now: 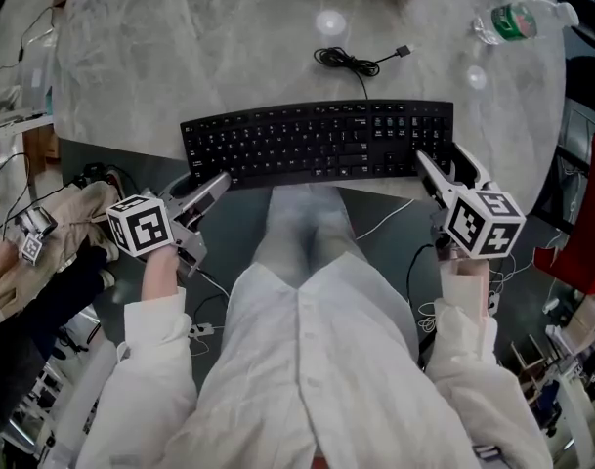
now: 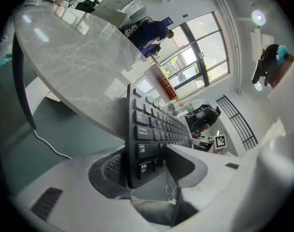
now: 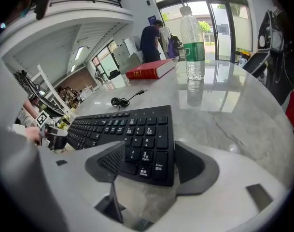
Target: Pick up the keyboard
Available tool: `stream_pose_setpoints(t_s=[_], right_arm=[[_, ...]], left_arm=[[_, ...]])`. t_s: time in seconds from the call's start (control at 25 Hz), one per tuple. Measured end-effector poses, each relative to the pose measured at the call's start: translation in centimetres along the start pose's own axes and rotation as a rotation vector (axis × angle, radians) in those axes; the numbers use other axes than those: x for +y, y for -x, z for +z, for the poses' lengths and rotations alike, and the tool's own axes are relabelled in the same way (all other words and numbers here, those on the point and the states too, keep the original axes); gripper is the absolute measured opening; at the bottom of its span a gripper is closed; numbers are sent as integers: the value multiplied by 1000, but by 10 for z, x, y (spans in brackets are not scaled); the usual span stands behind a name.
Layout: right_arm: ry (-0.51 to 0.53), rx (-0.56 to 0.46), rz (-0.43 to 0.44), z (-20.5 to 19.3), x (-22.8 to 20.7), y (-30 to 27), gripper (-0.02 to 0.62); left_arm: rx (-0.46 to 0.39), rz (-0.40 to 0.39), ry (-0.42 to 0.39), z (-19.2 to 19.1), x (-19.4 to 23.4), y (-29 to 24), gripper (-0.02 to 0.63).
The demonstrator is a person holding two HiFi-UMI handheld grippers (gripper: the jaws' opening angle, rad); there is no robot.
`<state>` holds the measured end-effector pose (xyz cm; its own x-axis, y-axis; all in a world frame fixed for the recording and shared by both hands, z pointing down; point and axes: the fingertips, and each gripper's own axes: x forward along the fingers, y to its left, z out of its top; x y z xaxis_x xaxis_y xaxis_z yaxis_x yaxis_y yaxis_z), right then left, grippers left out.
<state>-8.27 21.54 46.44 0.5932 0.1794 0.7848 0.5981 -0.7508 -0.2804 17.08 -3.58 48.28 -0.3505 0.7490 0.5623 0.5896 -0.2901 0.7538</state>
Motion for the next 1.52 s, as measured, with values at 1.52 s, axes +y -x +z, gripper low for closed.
stream_pose_setpoints(t_s=[1.52], right_arm=[[5, -138, 46, -2, -5, 2, 293]], left_arm=[[-125, 14, -183, 11, -17, 8, 221]])
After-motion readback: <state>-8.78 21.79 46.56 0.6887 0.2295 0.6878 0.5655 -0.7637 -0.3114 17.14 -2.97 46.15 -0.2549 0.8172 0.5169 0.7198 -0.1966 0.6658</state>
